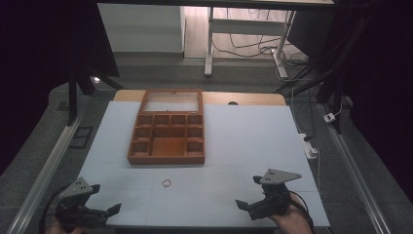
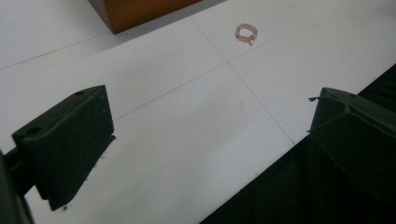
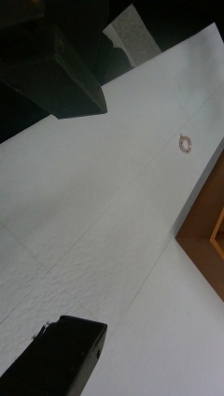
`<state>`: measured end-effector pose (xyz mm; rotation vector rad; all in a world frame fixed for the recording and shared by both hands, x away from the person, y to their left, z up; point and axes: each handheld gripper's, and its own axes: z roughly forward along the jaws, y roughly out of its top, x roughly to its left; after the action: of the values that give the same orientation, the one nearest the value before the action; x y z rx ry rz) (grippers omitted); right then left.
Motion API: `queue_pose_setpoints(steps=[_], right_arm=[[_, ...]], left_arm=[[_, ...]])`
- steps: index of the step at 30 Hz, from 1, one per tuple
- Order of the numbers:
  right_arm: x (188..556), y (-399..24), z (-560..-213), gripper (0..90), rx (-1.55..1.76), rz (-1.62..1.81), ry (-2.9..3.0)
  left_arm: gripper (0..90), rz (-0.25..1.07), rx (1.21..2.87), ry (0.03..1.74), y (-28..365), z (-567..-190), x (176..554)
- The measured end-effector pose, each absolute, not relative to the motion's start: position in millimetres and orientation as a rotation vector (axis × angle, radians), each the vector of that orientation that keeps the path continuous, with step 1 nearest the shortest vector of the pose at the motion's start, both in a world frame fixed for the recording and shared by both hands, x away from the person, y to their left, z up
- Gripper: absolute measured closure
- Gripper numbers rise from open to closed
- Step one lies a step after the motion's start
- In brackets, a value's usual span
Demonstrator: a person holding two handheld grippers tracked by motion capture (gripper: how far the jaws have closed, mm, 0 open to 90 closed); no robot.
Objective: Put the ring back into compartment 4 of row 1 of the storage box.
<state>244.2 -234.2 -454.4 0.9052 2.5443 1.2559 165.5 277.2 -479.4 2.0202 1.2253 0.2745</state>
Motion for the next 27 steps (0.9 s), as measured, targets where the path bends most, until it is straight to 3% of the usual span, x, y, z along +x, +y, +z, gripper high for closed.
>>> queue_pose_setpoints(steps=[27], right_arm=[[267, -172, -466, 0.0, 0.702, 1.234, 2.695]], left_arm=[[0.0, 0.239, 1.996, 1.193, 280, -479, 165]])
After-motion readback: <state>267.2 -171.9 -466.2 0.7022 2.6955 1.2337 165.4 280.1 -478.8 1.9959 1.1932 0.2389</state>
